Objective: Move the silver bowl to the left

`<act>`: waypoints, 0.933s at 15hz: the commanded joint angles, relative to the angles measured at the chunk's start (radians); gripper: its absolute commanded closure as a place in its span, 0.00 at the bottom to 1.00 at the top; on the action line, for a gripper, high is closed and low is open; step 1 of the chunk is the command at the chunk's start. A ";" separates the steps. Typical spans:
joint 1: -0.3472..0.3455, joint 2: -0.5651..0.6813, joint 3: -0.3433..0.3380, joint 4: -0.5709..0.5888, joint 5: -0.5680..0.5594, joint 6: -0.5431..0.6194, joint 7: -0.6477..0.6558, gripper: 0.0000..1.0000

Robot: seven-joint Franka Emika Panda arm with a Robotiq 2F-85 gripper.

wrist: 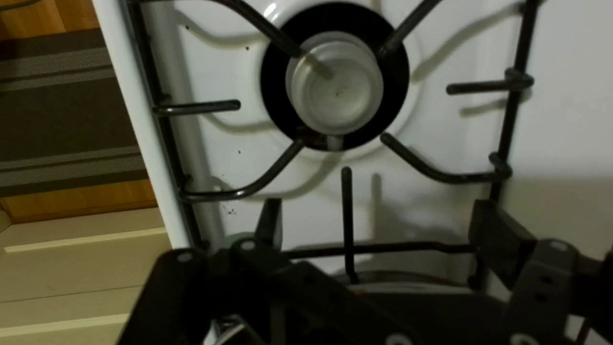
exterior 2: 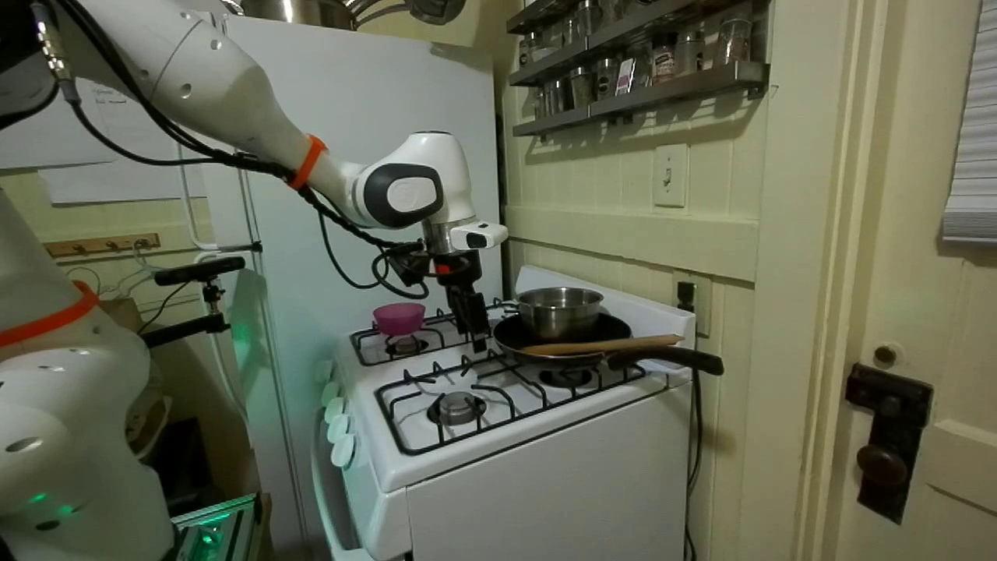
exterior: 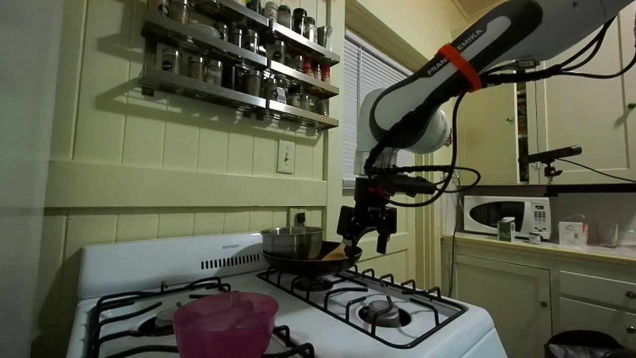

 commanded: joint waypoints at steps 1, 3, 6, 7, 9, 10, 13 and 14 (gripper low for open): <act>0.002 0.026 -0.037 0.115 0.092 -0.007 0.060 0.00; -0.016 0.035 -0.042 0.161 0.099 0.024 0.128 0.00; -0.053 0.083 -0.055 0.228 0.083 0.094 0.226 0.00; -0.057 0.107 -0.061 0.246 0.095 0.119 0.242 0.00; -0.062 0.159 -0.062 0.267 0.088 0.195 0.272 0.00; -0.056 0.192 -0.065 0.282 0.098 0.222 0.270 0.00; -0.042 0.281 -0.070 0.316 0.093 0.278 0.284 0.00; -0.036 0.306 -0.074 0.327 0.104 0.285 0.277 0.00</act>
